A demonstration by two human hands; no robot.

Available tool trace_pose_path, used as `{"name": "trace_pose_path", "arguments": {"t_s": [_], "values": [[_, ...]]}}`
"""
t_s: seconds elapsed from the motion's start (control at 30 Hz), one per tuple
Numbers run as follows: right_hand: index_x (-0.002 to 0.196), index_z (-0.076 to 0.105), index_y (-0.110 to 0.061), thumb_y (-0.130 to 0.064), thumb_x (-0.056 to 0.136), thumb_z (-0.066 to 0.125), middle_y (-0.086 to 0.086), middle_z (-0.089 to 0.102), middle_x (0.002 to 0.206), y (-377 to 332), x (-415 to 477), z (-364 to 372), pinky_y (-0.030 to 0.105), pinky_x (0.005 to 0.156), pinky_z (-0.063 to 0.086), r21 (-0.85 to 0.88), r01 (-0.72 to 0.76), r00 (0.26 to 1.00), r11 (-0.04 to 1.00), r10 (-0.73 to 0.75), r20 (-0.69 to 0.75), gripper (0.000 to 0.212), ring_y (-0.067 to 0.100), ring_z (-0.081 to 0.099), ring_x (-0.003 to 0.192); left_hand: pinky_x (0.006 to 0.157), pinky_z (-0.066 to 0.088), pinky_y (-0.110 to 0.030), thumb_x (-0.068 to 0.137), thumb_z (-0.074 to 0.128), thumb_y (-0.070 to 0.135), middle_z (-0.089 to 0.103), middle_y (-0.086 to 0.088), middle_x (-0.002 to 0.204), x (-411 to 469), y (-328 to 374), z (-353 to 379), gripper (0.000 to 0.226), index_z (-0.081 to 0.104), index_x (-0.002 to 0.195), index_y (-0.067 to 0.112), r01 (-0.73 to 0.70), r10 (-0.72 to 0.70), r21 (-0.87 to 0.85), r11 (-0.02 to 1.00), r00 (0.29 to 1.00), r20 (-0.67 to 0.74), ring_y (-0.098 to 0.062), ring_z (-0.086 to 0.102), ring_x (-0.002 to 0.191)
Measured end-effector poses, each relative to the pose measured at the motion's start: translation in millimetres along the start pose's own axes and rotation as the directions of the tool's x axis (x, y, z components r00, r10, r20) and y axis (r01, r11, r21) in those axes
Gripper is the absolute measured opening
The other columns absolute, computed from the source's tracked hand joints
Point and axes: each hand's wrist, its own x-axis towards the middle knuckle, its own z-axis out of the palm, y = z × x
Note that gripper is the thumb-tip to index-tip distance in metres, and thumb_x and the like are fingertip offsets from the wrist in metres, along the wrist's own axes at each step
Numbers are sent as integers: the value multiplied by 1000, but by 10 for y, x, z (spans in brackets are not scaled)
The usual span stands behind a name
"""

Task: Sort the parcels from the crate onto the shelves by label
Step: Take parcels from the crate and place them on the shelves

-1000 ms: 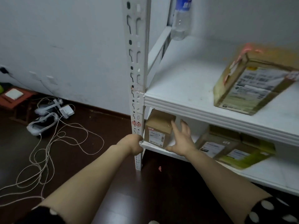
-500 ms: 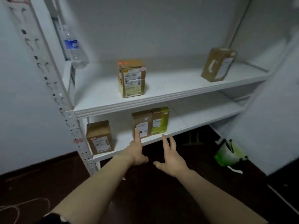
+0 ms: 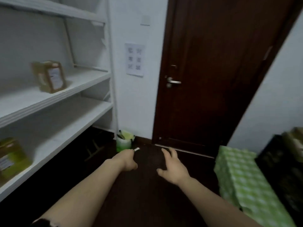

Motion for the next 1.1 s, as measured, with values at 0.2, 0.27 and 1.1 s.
{"name": "trace_pose_path", "arguments": {"t_s": [0.2, 0.27, 1.1], "values": [[153, 0, -24, -37, 88, 62, 6, -14, 158, 2134, -822, -1047, 30, 102, 39, 104, -327, 913, 939, 343, -222, 91, 23, 30, 140, 108, 36, -30, 88, 63, 21, 37, -6, 150, 359, 2306, 810, 73, 25, 150, 20, -341, 342, 26, 940, 936, -84, -22, 38, 136], [153, -2, -22, -38, 88, 62, 7, -14, 158, 2699, -1114, -1330, 32, 101, 40, 154, -412, 856, 898, 439, -272, 92, 25, 34, 138, 112, 34, -35, 87, 64, 22, 29, -7, 154, 353, 3000, 1060, 82, 16, 152, 21, -433, 433, 26, 901, 897, -84, -24, 29, 141], [143, 36, -13, -22, 89, 61, 10, 39, 143, 6799, -1731, -3236, 32, 102, 38, 788, -463, 42, 406, 898, -438, 59, 25, 45, 126, 94, 46, -28, 89, 61, 27, 57, -2, 129, 1647, 8352, 2774, 53, 46, 139, 17, -840, 837, -166, 517, 456, 301, -17, 55, 115]]}}
